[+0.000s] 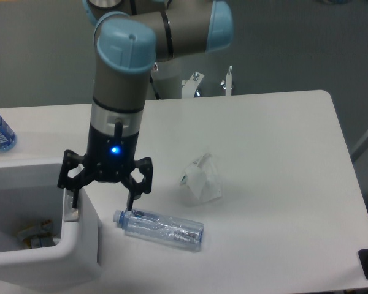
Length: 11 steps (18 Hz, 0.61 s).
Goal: Open the trash can
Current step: 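Push the lid edge with the gripper to swing the lid open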
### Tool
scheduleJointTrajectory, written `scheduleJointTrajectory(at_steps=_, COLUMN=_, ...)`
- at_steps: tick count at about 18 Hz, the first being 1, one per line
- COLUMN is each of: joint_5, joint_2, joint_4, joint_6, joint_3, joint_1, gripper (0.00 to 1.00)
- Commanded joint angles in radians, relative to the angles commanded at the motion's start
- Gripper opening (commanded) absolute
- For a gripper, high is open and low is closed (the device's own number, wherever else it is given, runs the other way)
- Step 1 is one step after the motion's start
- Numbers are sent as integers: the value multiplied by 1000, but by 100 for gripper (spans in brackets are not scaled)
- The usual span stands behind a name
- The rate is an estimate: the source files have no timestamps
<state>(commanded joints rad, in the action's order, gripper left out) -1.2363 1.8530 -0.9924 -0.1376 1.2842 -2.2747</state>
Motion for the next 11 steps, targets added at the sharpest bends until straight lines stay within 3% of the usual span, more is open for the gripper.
scheduleJointTrajectory(at_steps=3, joint_5=-17, joint_2=-30, joint_4=-21, joint_6=-152, joint_3=-6, joint_1=-48, gripper=100)
scheduleJointTrajectory(at_steps=6, joint_5=-55, joint_2=-58, joint_4=-139, joint_6=-342, joint_3=3, joint_1=-90, gripper=100)
scheduleJointTrajectory(at_steps=8, joint_5=-170, joint_2=-83, joint_4=-257, joint_6=-507, joint_3=17, joint_1=-97, gripper=100)
scheduleJointTrajectory(at_steps=11, joint_5=-255, joint_2=-86, joint_4=-292, joint_6=-649, joint_3=46, joint_1=-115, gripper=100)
